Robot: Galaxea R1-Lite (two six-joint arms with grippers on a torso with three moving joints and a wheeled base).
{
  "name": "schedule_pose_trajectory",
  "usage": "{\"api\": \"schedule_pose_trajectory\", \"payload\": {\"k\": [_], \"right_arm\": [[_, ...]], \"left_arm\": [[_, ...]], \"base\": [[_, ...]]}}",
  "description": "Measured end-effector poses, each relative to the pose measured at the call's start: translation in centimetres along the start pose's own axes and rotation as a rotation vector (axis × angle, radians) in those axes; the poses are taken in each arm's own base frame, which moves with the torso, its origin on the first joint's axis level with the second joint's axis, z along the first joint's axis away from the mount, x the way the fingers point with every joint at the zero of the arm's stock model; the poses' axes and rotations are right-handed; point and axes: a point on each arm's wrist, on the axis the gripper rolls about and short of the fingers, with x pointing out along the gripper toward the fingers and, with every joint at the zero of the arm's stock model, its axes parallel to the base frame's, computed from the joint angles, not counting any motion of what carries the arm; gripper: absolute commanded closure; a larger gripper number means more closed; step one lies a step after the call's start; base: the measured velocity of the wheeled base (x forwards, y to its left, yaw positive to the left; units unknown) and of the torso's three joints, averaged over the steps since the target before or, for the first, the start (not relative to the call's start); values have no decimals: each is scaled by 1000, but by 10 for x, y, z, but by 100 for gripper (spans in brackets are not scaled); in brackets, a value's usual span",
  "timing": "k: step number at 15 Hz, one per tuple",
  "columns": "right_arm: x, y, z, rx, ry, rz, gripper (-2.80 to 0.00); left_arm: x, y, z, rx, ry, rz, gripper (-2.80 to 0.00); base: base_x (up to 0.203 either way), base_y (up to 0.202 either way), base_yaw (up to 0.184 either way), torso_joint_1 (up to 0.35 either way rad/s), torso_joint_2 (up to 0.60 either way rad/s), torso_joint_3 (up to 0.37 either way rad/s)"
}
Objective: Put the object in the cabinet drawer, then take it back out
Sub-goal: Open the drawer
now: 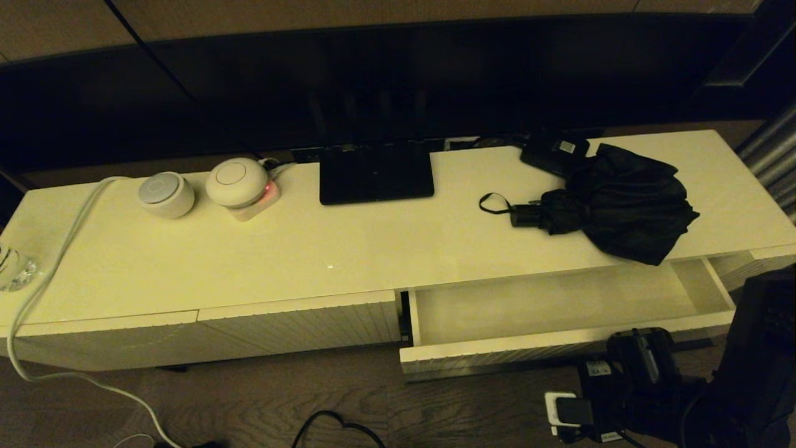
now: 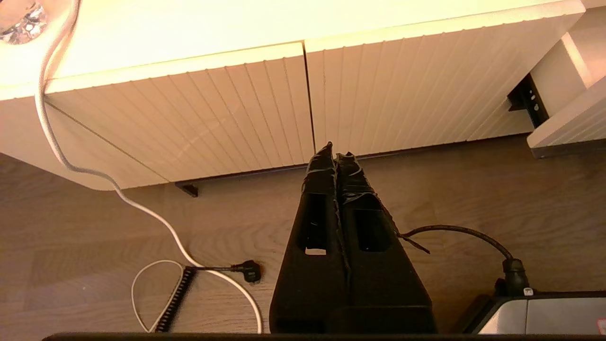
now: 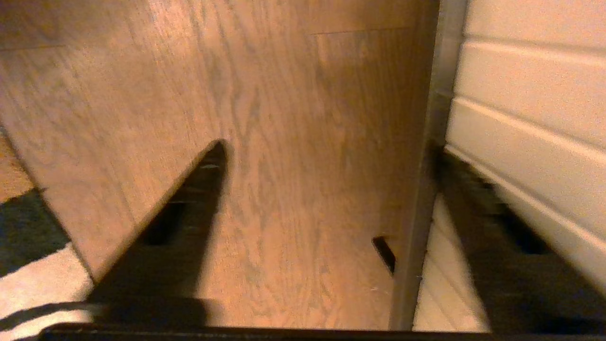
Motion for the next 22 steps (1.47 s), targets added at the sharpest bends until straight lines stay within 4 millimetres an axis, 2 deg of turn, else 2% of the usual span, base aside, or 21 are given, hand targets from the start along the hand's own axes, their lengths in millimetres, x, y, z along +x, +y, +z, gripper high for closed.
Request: {"api": "schedule_pose_trajectory", "payload": {"k": [5,9,12,14,18,20,22], "right_arm": [[-6,-4,0,-2,6,-24,0],[-32,2,0,-13,9,-8,0],[-62,12,0,-13,16,32,0],[-80,12,1,-6,10,5,0],[-133,1,4,23,8,-96,0],[-165,-11,8,104,8,-125,0],[-202,-24,15,270,-14,-125,0]], "left_arm": [[0,0,0,0,0,0,0],[0,0,0,0,0,0,0],[0,0,0,0,0,0,0],[0,0,0,0,0,0,0],[0,0,0,0,0,0,0],[0,0,0,0,0,0,0],[0,0,0,0,0,0,0]], "base": [[0,0,0,0,0,0],[0,0,0,0,0,0],[0,0,0,0,0,0],[0,0,0,0,0,0],[0,0,0,0,0,0],[0,0,0,0,0,0],[0,0,0,0,0,0]]}}
